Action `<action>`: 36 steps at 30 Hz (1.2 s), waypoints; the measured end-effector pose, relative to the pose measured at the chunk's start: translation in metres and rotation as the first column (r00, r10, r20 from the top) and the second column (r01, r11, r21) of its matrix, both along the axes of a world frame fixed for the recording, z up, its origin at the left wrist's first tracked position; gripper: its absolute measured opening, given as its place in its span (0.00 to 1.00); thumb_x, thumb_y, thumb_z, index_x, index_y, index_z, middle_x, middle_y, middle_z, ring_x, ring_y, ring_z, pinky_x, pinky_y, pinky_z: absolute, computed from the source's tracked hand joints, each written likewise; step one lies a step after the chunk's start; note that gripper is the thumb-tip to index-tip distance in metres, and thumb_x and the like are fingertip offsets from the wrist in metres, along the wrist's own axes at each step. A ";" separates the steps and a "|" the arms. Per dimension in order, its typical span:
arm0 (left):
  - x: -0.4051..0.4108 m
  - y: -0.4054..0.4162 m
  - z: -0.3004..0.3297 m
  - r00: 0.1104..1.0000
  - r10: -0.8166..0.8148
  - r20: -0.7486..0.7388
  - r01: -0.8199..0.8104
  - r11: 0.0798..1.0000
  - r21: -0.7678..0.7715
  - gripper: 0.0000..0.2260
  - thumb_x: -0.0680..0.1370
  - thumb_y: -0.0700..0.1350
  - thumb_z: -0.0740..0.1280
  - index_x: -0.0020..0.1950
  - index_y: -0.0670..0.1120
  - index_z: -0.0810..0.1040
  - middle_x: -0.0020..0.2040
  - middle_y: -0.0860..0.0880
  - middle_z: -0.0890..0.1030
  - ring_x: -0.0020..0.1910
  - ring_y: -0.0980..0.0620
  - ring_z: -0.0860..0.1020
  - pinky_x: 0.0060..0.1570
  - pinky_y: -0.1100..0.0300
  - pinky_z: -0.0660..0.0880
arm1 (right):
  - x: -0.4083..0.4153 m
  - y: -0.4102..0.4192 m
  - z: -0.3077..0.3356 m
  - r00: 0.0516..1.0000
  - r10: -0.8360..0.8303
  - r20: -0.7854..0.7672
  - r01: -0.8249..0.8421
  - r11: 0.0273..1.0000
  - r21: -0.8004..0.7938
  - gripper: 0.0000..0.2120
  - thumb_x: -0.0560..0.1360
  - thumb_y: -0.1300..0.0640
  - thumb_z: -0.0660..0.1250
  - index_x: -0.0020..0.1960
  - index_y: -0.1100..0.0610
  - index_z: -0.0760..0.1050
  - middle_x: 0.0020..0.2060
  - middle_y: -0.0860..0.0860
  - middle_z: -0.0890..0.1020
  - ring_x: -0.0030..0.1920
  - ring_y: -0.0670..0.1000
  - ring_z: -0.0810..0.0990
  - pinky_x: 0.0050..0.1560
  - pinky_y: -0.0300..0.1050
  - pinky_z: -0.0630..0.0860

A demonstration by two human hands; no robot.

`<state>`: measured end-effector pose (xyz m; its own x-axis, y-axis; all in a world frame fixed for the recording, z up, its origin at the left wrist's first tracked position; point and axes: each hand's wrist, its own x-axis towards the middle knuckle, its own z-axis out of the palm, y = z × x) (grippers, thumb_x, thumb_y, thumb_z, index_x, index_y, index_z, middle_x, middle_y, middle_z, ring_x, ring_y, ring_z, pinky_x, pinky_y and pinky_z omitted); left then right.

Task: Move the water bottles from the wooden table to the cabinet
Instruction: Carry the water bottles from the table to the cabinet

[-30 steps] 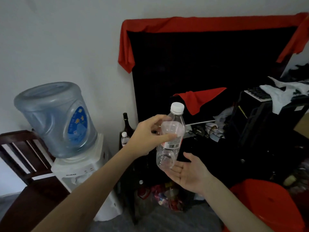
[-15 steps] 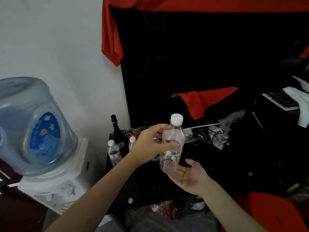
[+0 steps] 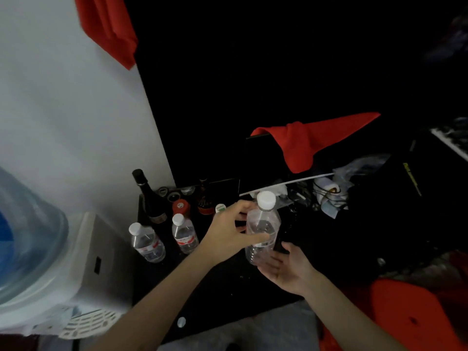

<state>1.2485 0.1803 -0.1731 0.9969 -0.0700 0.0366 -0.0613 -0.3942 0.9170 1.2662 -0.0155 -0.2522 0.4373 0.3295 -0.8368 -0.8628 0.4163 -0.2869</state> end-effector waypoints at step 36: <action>0.029 -0.077 -0.175 0.958 0.206 -0.201 -0.198 0.978 0.061 0.28 0.69 0.50 0.82 0.66 0.53 0.76 0.58 0.57 0.84 0.59 0.59 0.82 0.58 0.60 0.80 | 0.070 -0.042 -0.148 0.960 0.277 -0.037 -0.277 0.926 -0.257 0.22 0.82 0.45 0.58 0.67 0.59 0.72 0.70 0.60 0.72 0.72 0.60 0.67 0.68 0.57 0.67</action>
<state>1.2776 0.1035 -0.3483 0.9761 0.1361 -0.1692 0.2112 -0.4150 0.8849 1.3363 -0.0571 -0.4005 0.3597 0.2108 -0.9090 -0.9330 0.0730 -0.3523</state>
